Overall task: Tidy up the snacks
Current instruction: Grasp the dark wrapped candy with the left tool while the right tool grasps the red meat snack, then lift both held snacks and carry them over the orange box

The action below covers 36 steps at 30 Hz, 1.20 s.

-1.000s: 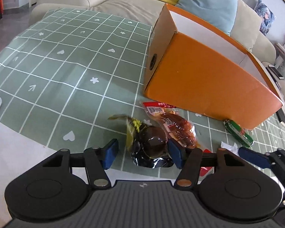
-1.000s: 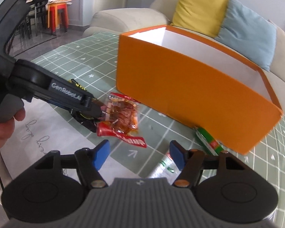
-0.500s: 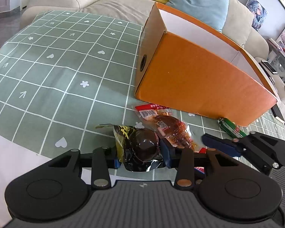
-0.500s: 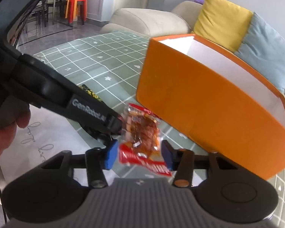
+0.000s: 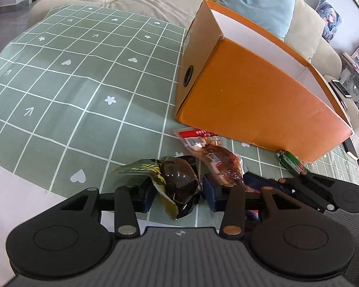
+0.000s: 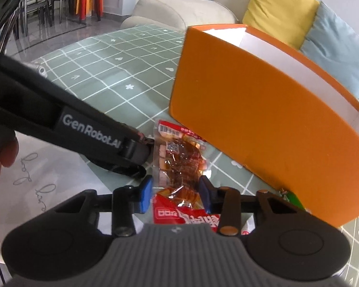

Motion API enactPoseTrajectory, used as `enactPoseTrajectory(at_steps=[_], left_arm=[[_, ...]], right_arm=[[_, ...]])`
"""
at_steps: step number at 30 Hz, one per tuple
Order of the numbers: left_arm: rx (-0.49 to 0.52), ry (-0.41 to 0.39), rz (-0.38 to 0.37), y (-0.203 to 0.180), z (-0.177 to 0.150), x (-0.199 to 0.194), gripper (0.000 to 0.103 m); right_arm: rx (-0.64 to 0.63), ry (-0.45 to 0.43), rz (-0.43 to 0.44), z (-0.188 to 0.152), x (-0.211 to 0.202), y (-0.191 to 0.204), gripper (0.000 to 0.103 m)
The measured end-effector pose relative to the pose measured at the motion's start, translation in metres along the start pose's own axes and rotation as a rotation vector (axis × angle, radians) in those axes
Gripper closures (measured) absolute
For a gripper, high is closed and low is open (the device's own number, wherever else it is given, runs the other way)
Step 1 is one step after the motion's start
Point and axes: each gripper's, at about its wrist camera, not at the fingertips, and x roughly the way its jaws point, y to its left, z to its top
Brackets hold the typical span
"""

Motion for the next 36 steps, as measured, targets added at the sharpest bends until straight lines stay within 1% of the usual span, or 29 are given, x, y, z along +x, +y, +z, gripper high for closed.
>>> enactPoseTrajectory(at_steps=[2, 6, 9, 10, 11, 12, 14, 16, 22, 26, 28, 36], left_arm=[[0.004, -0.001, -0.002, -0.001, 0.0, 0.001, 0.046], [0.014, -0.015, 0.002, -0.002, -0.001, 0.002, 0.045], [0.014, -0.025, 0.001, -0.003, -0.001, 0.003, 0.045], [0.015, -0.028, 0.002, -0.003, -0.001, 0.003, 0.046], [0.017, -0.03, 0.005, -0.004, -0.001, 0.003, 0.055], [0.026, -0.033, 0.013, -0.005, -0.001, 0.003, 0.059], [0.032, -0.033, 0.013, -0.007, -0.002, 0.003, 0.06], [0.035, -0.031, 0.004, -0.007, -0.002, 0.002, 0.064], [0.112, -0.039, 0.049, -0.019, -0.006, 0.001, 0.064], [0.16, -0.053, 0.096, -0.028, -0.008, -0.005, 0.064], [0.167, -0.055, 0.116, -0.028, -0.009, -0.007, 0.064], [0.199, -0.087, 0.115, -0.04, -0.016, -0.029, 0.064]], right_arm=[[0.001, -0.012, -0.009, -0.001, -0.004, -0.002, 0.071], [0.049, -0.023, 0.002, 0.0, -0.014, -0.011, 0.073], [0.112, -0.026, 0.025, 0.0, -0.023, -0.019, 0.074], [0.134, -0.021, 0.036, 0.0, -0.024, -0.022, 0.075], [0.162, -0.014, 0.046, -0.001, -0.025, -0.026, 0.075], [0.185, -0.01, 0.051, -0.004, -0.028, -0.026, 0.075], [0.242, 0.0, 0.062, -0.007, -0.03, -0.032, 0.075], [0.283, 0.003, 0.066, -0.011, -0.033, -0.035, 0.075], [0.371, 0.001, 0.081, -0.012, -0.04, -0.047, 0.077], [0.422, -0.027, 0.086, -0.014, -0.052, -0.056, 0.078], [0.44, -0.04, 0.089, -0.016, -0.061, -0.059, 0.078], [0.464, -0.085, 0.08, -0.021, -0.091, -0.067, 0.079]])
